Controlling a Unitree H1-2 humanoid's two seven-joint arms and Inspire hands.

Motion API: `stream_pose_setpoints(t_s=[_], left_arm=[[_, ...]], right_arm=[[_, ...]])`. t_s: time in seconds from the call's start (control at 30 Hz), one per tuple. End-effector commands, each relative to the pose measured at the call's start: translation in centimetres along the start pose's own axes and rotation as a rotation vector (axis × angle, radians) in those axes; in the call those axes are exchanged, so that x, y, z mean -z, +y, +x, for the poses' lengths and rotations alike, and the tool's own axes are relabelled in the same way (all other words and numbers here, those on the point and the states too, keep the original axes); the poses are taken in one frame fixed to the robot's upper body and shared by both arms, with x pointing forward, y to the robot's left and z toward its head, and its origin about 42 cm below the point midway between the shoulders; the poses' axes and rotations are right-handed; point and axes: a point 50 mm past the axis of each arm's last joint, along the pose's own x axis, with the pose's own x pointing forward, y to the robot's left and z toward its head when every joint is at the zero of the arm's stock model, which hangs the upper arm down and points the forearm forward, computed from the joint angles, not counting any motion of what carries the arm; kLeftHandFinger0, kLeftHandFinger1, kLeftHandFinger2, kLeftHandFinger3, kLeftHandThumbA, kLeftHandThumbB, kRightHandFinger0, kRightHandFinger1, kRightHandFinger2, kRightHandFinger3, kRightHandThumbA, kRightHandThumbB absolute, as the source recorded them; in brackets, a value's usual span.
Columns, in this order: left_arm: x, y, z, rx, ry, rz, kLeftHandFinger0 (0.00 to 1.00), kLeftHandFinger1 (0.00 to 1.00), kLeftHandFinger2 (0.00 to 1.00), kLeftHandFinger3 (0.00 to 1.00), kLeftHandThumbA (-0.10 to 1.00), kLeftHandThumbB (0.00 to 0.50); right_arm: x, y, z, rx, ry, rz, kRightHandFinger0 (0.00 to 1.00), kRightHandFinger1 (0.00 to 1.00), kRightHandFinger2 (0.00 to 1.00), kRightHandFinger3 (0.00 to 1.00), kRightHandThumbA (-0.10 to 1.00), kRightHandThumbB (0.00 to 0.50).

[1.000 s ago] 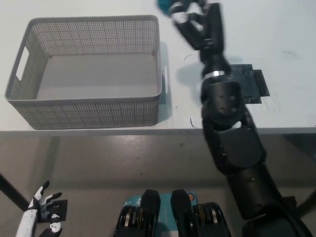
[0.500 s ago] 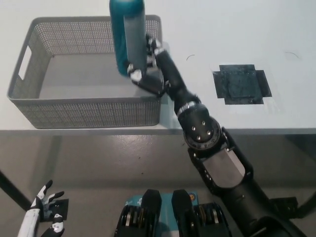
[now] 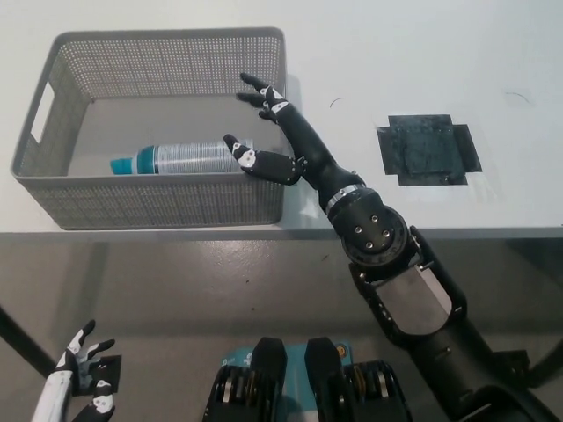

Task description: Use the right hand to pick up an air purifying spray and put it inside a container

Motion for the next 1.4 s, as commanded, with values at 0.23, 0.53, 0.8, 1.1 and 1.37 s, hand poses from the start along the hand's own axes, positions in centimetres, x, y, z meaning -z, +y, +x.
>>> stream_pose_setpoints(t_s=[0.23,0.53,0.8,1.1,1.37], left_arm=[[-0.4,0.6,-0.3,0.003,-0.017,0.017,0.59,0.74,0.81,1.00,0.10,0.293],[-0.3,0.9,-0.4,0.000,-0.021,0.044,0.62,0.76,0.80,1.00,0.17,0.251],[0.0,0.1,-0.2,-0.013,-0.026,0.030,0.60,0.76,0.80,1.00,0.22,0.259],[-0.1,0.7,-0.2,-0.038,-0.043,0.031,0.64,0.75,0.80,1.00,0.23,0.230],[-0.1,0.8,0.5,-0.026,-0.049,0.017,0.62,0.76,0.80,1.00,0.14,0.232]], right_arm=[[-6.3,-5.2,-2.5,0.081,-0.303,0.103,1.00,1.00,1.00,1.00,0.48,0.500],[-6.0,-7.7,-14.1,0.262,-0.487,0.131,1.00,1.00,1.00,1.00,0.41,0.468],[2.0,-7.5,-24.3,0.296,-0.295,-0.028,1.00,1.00,1.00,1.00,0.62,0.422],[16.3,-5.4,-37.3,0.286,0.220,-0.076,1.00,1.00,1.00,1.00,0.59,0.446],[17.1,-5.7,-36.4,0.396,0.258,0.142,1.00,1.00,1.00,1.00,0.57,0.439]])
